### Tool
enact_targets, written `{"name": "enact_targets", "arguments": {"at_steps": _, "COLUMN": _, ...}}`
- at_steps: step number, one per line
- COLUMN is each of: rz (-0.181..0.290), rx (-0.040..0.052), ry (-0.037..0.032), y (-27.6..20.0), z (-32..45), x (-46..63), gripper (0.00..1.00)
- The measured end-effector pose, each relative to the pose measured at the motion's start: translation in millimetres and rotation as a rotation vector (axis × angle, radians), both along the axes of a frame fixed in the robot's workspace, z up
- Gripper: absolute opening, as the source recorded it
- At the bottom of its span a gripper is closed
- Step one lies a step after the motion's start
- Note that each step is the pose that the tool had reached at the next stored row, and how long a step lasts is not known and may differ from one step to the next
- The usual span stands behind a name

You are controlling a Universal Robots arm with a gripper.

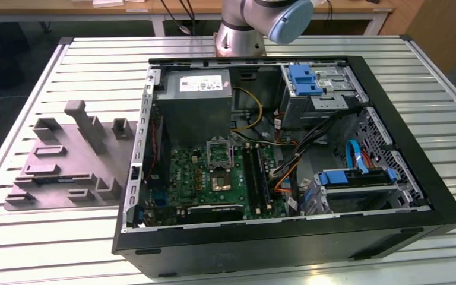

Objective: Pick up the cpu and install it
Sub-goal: 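Pick up the cpu and move it towards the insertion slot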

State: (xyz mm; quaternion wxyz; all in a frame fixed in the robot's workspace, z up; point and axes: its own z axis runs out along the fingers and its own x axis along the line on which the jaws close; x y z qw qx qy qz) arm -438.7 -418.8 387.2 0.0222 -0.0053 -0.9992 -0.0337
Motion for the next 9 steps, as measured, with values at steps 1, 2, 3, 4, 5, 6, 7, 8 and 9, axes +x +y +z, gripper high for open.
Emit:
{"name": "enact_targets", "arguments": {"at_steps": 1, "rz": 0.0, "rx": 0.0, "ry": 0.0, "y": 0.0, "z": 0.0, "x": 0.2, "gripper": 0.47}}
{"name": "enact_targets", "arguments": {"at_steps": 2, "rz": 0.0, "rx": 0.0, "ry": 0.0, "y": 0.0, "z": 0.0, "x": 0.5, "gripper": 0.47}}
{"name": "enact_targets", "arguments": {"at_steps": 3, "rz": 0.0, "rx": 0.0, "ry": 0.0, "y": 0.0, "z": 0.0, "x": 0.6, "gripper": 0.47}}
{"name": "enact_targets", "arguments": {"at_steps": 4, "rz": 0.0, "rx": 0.0, "ry": 0.0, "y": 0.0, "z": 0.0, "x": 3.8, "gripper": 0.47}}
{"name": "enact_targets", "arguments": {"at_steps": 5, "rz": 0.0, "rx": 0.0, "ry": 0.0, "y": 0.0, "z": 0.0, "x": 7.1, "gripper": 0.47}}
{"name": "enact_targets", "arguments": {"at_steps": 6, "rz": 0.0, "rx": 0.0, "ry": 0.0, "y": 0.0, "z": 0.0, "x": 7.2, "gripper": 0.47}}
{"name": "enact_targets", "arguments": {"at_steps": 7, "rz": 0.0, "rx": 0.0001, "ry": -0.0001, "y": 0.0, "z": 0.0, "x": 7.4, "gripper": 0.47}}
{"name": "enact_targets", "arguments": {"at_steps": 8, "rz": 0.0, "rx": 0.0001, "ry": 0.0, "y": 0.0, "z": 0.0, "x": 7.6, "gripper": 0.47}}
{"name": "enact_targets", "arguments": {"at_steps": 9, "rz": 0.0, "rx": 0.0, "ry": 0.0001, "y": 0.0, "z": 0.0, "x": 7.8, "gripper": 0.47}}
